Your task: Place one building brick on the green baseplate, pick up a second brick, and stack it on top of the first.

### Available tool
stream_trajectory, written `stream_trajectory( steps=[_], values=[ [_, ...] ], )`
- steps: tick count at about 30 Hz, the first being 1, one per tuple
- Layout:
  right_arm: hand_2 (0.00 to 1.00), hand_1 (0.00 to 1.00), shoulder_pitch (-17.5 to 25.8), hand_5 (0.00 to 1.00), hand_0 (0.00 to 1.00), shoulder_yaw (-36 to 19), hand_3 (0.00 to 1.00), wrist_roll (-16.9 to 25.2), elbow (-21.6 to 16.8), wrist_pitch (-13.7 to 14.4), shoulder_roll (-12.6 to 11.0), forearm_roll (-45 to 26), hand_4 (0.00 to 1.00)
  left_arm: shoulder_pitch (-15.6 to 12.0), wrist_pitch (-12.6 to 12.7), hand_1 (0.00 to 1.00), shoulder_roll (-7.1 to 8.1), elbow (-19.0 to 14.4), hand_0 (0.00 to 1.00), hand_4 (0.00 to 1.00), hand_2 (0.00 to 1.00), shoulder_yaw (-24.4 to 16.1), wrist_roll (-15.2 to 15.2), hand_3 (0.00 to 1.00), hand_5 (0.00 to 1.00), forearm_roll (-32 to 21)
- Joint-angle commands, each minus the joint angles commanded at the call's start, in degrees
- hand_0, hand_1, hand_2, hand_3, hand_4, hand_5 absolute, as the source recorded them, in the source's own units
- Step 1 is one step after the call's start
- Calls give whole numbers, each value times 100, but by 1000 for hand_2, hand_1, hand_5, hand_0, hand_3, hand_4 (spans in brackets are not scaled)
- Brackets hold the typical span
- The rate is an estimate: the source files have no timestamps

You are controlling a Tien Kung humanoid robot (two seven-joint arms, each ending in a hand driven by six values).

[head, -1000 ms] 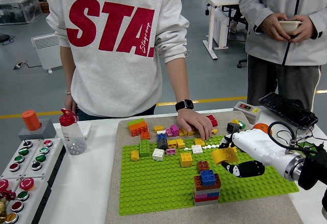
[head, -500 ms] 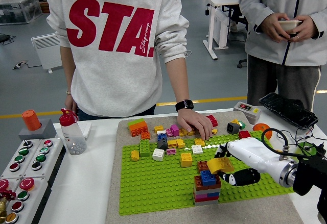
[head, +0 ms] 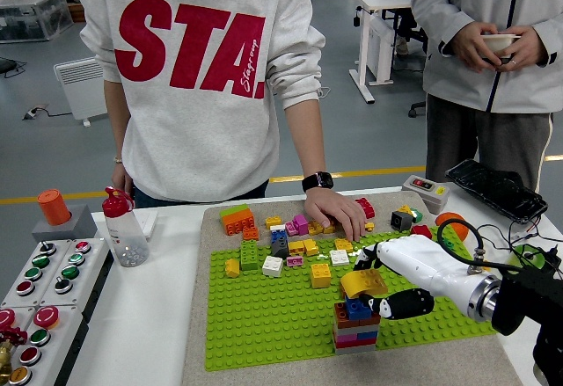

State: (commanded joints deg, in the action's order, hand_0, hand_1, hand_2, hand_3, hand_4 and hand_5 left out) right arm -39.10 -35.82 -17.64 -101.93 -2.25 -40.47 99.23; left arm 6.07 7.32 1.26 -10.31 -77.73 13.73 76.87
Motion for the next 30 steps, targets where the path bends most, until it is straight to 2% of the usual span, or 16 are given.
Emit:
stream_trajectory(
  steps=[9,30],
  values=[
    [662,658,-166,290,661,184,493,-37,0,-40,97,-65,537,10,-1,685,6,0,664,297,689,4,-2,576,998,-6],
    [662,656,-219,293,660,291,494,-201,0,-193,23,-42,539,20,-1,686,13,0,664,298,689,5,-6,577,998,-7]
  ],
)
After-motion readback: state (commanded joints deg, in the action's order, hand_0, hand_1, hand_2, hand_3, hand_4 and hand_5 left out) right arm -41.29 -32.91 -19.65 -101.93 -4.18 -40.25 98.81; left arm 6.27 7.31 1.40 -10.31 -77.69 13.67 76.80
